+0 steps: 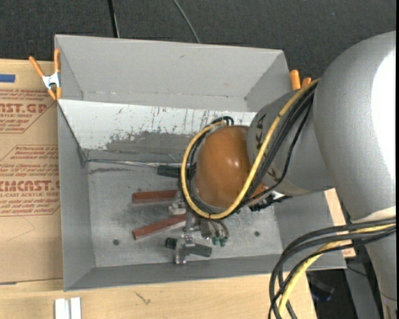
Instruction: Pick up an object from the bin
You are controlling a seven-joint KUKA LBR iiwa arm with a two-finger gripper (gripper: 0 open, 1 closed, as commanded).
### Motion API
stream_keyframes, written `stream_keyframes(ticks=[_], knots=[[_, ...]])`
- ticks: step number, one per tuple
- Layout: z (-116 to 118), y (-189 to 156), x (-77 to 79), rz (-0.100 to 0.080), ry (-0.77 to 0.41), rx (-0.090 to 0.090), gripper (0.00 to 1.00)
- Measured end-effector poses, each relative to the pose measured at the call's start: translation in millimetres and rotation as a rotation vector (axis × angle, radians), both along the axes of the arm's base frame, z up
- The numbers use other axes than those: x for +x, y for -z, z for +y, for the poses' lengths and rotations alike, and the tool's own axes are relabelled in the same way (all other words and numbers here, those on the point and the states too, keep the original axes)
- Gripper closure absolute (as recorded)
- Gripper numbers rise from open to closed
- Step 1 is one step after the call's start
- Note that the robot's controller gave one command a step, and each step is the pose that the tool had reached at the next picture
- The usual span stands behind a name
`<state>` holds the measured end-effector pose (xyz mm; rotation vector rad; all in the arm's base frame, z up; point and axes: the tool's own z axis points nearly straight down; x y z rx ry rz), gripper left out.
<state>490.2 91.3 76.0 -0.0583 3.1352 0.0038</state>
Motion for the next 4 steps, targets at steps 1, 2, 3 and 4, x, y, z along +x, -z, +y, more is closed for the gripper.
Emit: stream_keyframes(ticks=[1, 2, 3, 4], knots=[[-7, 6, 6.4, 0.001, -0.001, 0.004, 0.0], [1, -3, 2.7, -0.003, 0.0, 0.0, 1.0], [1, -3, 2.7, -0.003, 0.001, 0.0, 1.0], [1, -8, 1.3, 0.004, 0.0, -0.001, 1.0]])
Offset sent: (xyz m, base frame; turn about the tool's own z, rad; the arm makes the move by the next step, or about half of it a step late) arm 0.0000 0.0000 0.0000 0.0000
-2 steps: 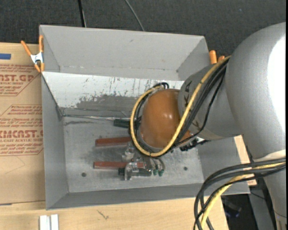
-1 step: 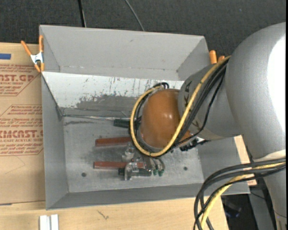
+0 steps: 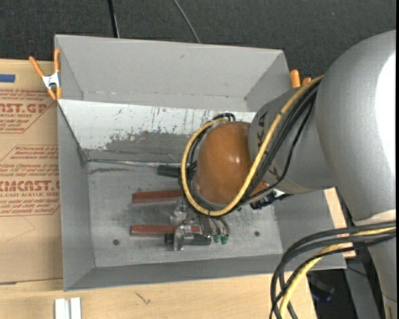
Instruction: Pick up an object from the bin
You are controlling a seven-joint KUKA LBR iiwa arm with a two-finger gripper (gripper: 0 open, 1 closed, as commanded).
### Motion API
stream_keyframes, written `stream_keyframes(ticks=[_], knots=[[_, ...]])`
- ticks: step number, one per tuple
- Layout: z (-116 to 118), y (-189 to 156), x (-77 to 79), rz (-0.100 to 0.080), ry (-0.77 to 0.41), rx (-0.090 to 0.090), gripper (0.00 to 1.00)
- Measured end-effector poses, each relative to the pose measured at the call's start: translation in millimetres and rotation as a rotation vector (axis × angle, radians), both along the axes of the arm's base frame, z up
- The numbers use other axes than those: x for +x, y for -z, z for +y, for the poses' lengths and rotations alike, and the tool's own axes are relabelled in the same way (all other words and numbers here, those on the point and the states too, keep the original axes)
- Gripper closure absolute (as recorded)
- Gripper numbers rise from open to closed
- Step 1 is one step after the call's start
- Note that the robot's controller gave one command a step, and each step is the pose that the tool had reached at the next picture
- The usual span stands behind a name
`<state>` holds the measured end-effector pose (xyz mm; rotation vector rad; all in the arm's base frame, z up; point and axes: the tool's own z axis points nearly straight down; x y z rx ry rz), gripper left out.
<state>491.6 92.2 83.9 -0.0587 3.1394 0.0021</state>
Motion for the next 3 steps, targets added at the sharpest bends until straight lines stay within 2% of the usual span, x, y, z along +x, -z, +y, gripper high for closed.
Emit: stream_keyframes(ticks=[1, 3], knots=[[0, -13, -2.5, 0.011, 0.0, -0.002, 1.0], [0, -64, -1.7, 0.005, 0.0, -0.002, 1.0]])
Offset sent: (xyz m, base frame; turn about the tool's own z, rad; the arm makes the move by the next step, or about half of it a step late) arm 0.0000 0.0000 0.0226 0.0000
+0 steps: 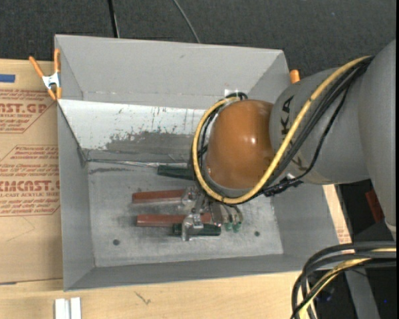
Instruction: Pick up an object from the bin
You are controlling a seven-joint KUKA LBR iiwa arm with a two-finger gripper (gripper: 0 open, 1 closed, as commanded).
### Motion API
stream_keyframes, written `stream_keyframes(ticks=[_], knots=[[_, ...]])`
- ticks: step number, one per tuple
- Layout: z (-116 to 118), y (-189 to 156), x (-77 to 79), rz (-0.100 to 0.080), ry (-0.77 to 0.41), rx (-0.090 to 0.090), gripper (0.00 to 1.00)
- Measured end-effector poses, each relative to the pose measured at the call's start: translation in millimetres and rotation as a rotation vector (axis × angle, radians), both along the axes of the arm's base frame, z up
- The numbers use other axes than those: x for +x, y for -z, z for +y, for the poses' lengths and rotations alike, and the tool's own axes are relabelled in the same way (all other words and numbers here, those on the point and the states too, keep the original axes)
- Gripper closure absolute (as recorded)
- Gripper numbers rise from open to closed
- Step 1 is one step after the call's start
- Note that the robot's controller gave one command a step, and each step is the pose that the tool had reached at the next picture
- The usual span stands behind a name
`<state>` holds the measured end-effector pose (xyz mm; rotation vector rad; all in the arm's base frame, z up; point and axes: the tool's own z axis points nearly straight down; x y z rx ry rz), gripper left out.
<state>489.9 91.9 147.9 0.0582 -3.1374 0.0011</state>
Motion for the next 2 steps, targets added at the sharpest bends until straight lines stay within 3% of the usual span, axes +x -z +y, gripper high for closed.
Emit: stream_keyframes(ticks=[2], knots=[[0, -31, 0.4, -0.003, 0.0, 0.0, 1.0]])
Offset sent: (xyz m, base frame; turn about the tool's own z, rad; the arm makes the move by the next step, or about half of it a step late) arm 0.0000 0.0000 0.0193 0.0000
